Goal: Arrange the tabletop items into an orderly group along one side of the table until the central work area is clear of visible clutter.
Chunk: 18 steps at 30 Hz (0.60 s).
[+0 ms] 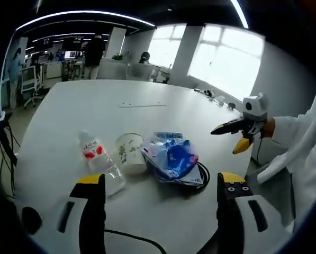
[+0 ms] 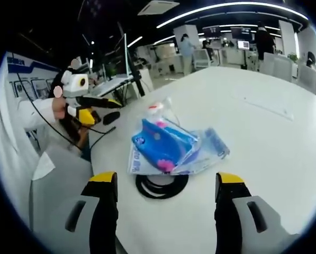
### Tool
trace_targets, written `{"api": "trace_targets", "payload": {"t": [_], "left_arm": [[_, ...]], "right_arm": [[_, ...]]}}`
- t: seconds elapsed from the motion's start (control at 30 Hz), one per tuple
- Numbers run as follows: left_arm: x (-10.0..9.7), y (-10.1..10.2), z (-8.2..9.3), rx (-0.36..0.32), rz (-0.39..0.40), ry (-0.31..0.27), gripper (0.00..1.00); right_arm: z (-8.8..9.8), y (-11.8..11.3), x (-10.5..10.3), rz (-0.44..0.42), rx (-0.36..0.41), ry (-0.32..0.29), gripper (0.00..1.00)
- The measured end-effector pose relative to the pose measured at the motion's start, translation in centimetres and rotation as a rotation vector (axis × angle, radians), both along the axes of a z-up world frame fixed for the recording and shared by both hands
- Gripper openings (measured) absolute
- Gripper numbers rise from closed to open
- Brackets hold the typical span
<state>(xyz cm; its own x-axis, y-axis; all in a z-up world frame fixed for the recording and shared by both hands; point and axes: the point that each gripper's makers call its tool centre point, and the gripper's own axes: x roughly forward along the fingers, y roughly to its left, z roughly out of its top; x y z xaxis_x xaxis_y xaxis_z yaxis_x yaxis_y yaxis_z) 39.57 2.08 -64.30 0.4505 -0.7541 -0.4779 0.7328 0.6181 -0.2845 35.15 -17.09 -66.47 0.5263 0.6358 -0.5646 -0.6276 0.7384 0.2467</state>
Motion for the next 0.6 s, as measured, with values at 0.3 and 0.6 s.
{"api": "trace_targets", "payload": {"t": [0.3,0.6], "left_arm": [[1.2,-1.7,0.0,-0.008,-0.024,-0.014,0.86],[1.8,-3.2,-0.4,-0.012,-0.045,-0.013,0.83]], "right_arm": [[-0.2,1.1,2.0,0.004,0.000,-0.006,0.72],[-0.5,1.5,3.8,-0.024,0.018,-0.002,0.69]]}}
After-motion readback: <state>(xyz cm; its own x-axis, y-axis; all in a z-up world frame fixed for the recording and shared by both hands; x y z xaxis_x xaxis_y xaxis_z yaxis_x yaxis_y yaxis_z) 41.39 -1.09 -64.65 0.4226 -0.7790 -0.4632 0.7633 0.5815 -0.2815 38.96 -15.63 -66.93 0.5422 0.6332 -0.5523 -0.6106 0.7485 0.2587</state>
